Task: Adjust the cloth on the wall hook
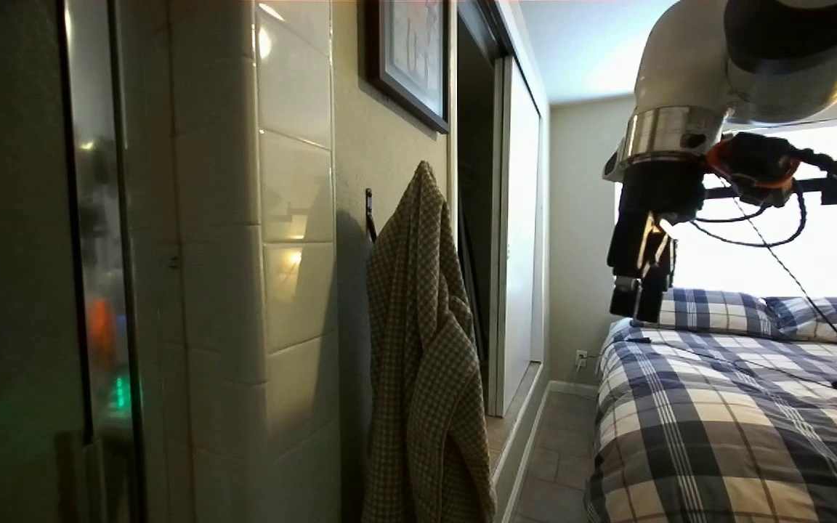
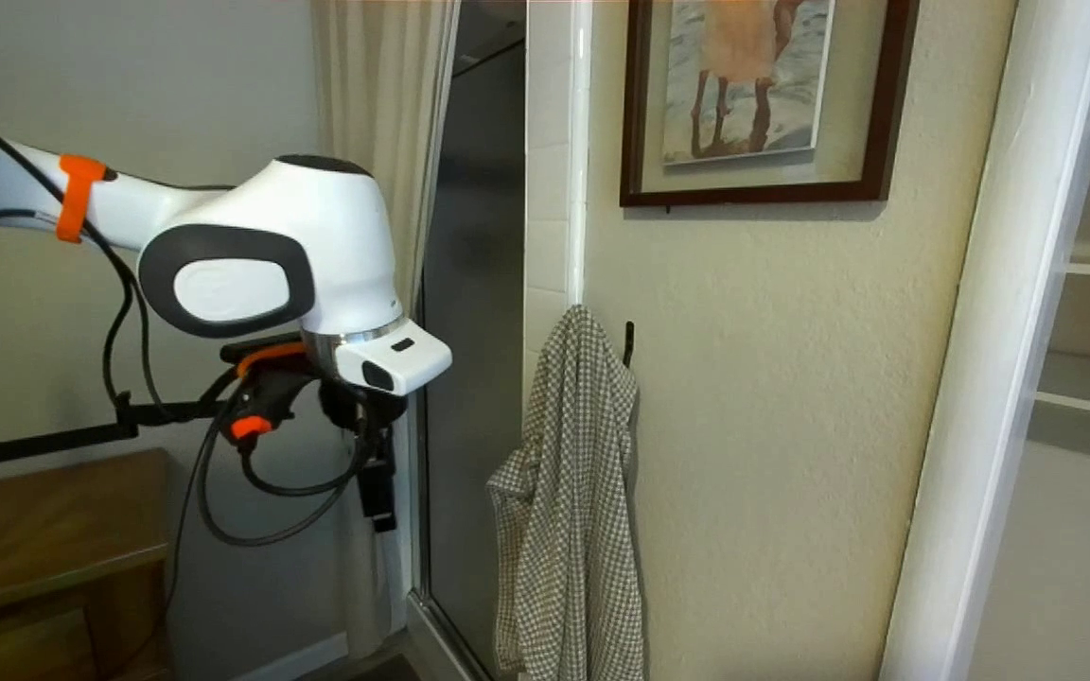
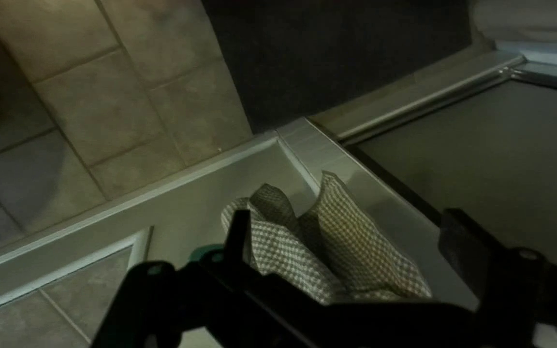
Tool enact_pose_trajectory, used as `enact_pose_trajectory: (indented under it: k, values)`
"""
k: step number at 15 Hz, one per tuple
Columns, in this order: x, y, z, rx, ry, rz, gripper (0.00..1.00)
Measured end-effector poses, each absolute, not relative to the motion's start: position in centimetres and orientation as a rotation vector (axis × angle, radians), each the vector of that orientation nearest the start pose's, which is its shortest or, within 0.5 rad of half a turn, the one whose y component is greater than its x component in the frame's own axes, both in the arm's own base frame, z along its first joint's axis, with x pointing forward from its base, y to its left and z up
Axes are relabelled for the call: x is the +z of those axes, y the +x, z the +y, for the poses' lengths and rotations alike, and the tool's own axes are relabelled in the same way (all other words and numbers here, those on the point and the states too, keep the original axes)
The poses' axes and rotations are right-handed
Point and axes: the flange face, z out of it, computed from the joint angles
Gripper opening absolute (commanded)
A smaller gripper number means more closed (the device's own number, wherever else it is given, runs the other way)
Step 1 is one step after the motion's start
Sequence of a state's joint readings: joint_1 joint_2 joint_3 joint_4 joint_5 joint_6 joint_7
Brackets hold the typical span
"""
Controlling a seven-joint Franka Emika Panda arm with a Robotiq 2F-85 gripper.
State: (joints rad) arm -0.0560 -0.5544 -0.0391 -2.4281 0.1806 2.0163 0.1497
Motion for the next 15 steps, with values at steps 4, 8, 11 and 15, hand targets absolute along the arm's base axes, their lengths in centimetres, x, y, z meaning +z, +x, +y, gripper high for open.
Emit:
enact_pose_trajectory:
  k: [4, 8, 11, 15]
  values:
    - [51.3, 42.5, -1.4, -0.357, -2.724, 0.54, 1.0]
    - [51.0, 45.3, -1.0, -0.6, -2.565, 0.638, 1.0]
    - [50.2, 46.6, -0.9, -0.765, -2.446, 0.692, 1.0]
    - [48.5, 47.5, -0.4, -0.842, -2.378, 0.668, 1.0]
